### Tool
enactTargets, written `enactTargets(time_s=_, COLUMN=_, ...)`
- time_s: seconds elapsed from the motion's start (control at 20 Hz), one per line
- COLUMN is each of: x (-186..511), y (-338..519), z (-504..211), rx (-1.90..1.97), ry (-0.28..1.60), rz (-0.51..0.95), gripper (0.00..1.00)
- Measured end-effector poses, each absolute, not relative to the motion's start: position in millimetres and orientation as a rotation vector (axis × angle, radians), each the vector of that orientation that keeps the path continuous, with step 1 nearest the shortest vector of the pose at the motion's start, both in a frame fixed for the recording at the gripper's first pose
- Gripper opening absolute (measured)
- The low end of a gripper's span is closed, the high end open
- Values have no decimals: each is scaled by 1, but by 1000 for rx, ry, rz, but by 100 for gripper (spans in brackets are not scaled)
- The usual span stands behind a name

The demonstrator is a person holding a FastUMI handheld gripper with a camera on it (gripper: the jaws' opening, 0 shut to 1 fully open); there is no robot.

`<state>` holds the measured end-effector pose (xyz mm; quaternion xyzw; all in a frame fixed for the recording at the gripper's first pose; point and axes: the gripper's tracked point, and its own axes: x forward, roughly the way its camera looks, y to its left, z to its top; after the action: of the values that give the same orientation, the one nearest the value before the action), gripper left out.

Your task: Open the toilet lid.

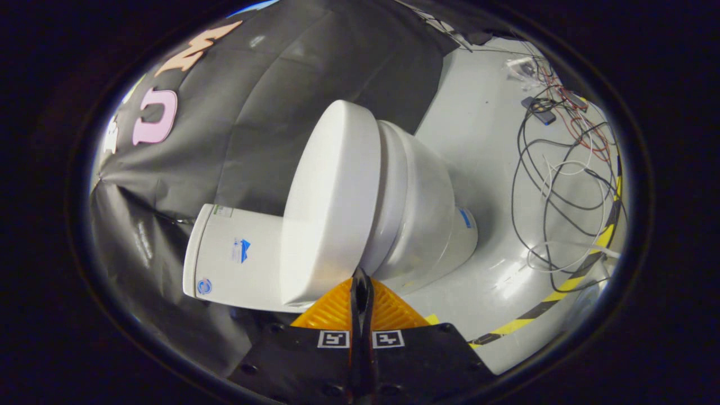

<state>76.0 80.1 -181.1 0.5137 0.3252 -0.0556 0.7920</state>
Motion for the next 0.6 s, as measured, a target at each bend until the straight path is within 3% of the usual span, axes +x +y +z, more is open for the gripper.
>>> enactTargets(time_s=0.6, x=77, y=84, z=-150, rx=1084, ry=736, rz=-123, gripper=0)
